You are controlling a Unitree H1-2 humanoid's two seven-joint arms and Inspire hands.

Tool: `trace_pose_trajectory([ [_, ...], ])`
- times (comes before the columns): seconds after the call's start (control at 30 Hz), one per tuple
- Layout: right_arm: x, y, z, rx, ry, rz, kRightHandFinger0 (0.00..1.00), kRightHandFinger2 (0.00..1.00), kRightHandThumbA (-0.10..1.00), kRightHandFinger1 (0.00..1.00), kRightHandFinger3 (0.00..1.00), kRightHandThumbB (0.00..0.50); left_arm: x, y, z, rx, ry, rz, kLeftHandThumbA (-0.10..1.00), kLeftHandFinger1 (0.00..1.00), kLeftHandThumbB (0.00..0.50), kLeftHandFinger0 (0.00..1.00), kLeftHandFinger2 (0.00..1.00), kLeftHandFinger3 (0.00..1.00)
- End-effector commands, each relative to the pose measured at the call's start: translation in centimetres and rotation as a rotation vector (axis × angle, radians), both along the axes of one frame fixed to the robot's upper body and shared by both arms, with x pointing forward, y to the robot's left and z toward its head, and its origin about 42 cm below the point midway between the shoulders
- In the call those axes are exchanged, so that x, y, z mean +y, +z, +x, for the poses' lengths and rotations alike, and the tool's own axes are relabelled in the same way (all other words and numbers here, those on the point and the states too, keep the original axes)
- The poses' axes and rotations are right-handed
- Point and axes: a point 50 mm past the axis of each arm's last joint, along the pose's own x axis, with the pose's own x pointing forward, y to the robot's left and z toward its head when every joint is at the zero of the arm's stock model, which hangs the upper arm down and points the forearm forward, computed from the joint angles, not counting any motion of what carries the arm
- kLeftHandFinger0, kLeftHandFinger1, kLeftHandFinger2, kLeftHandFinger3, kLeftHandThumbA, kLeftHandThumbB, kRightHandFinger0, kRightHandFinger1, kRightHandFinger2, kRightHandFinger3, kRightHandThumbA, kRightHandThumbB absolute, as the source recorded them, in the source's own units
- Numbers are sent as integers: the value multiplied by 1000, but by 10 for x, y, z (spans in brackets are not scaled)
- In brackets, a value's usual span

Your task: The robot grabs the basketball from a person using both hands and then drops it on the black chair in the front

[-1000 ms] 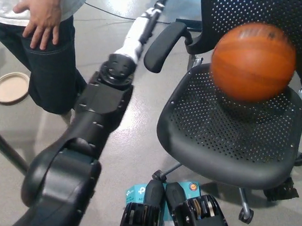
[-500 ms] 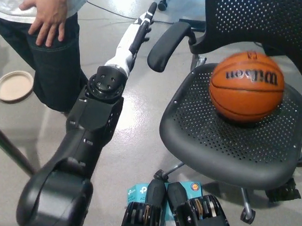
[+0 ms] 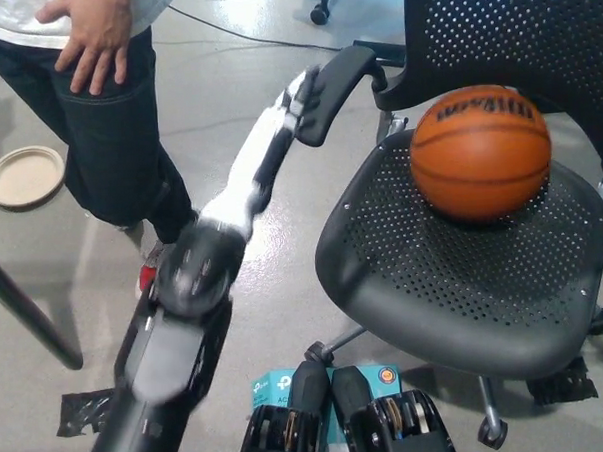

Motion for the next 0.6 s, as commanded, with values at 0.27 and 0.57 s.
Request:
trace_pose_trajectory([
  [0.27,64,-94,-73,37,163,-95,1000,1000,1000,1000,1000,178,99,-58,-136,-25,146,-149,1000,1000,126,1000,1000,1000],
  [0.57,70,-150,-81,153,162,-91,1000,1000,1000,1000,1000,157,147,-114,-158,93,280,-130,1000,1000,153,1000,1000,1000],
])
